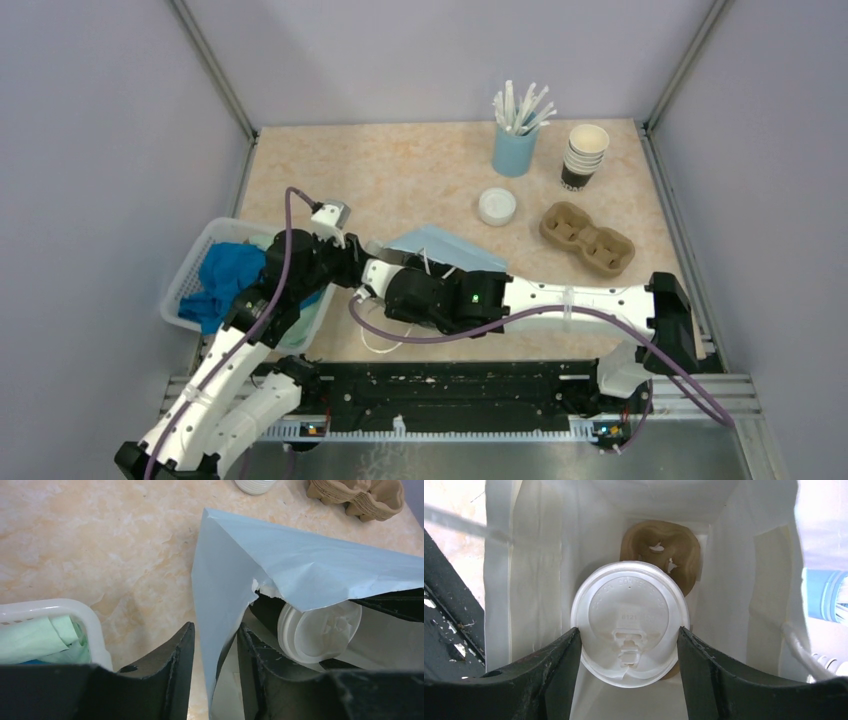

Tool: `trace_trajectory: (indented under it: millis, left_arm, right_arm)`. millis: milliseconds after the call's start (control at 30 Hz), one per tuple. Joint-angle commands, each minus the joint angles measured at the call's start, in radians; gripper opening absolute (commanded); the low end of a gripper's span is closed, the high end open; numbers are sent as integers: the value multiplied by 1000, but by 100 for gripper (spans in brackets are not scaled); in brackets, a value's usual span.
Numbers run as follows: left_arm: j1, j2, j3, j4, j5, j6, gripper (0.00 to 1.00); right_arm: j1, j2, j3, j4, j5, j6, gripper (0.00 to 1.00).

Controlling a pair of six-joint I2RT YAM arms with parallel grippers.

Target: Pack the takeout coffee

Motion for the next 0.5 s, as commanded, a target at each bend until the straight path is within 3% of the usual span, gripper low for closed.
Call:
trace_trajectory:
  millis: [0, 200, 333, 467]
  left_arm:
    - [-5, 44, 39, 75, 4, 38, 39]
    - [-6, 117, 39, 149, 111, 31, 8]
    - [-5, 76, 36, 162, 79, 13, 0]
    - [-6, -23, 20, 153, -5, -13, 0]
  right_arm:
    - [-14, -41, 42, -25, -9, 10, 64]
    - [-14, -21, 82, -102, 31, -1, 63]
    - [-27, -17, 74, -101, 52, -2, 63]
    - [-44, -29, 44, -61, 43, -11, 64]
